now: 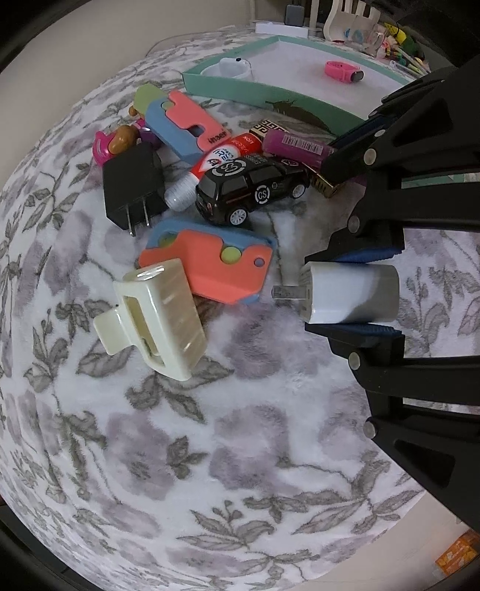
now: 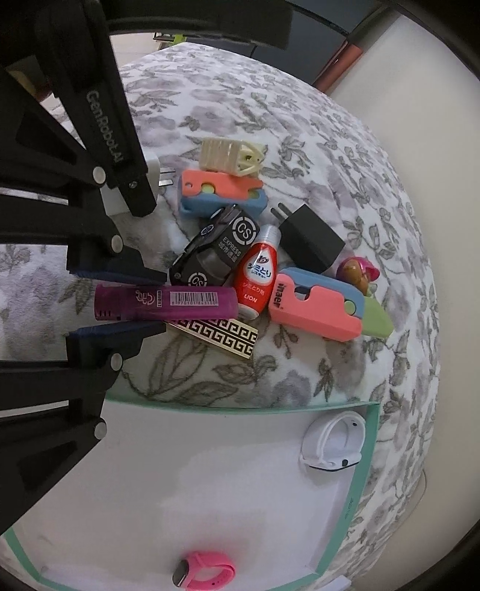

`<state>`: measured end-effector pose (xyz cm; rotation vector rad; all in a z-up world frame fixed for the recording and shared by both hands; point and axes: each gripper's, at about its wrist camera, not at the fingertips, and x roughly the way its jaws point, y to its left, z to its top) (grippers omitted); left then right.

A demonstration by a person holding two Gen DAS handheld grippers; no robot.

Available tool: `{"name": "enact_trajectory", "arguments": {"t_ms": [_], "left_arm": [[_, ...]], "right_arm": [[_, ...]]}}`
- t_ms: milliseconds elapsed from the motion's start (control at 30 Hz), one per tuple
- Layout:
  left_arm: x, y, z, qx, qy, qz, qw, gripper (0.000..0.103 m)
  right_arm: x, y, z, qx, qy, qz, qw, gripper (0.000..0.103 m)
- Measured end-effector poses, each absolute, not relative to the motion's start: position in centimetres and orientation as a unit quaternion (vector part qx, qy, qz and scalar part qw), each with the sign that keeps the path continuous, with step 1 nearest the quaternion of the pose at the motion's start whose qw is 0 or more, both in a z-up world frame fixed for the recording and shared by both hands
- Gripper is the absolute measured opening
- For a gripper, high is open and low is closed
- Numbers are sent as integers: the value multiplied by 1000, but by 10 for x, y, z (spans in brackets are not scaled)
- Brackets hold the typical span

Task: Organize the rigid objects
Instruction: 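Carry both items into the tray and open both tools to release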

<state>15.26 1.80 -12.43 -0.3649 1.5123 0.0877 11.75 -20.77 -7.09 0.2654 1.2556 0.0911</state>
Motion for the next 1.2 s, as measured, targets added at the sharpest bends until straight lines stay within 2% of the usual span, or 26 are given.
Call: {"name": "enact_trajectory", "arguments": {"t_ms": [267, 633, 867, 1200], "left_arm": [[151, 16, -126, -161, 681, 47, 713, 28], [147, 9, -63, -153, 615, 17, 774, 28], [135, -39, -21, -116, 561, -65, 817, 28], [111, -132, -18, -31, 542, -169, 822, 28]], "right_arm": [[115, -213, -65, 135, 582, 47, 801, 20], [107, -238, -24, 159, 536, 37, 828, 20], [92, -296, 3, 164, 511, -53, 842, 20], [52, -391, 0, 218, 505, -184, 815, 20]]}}
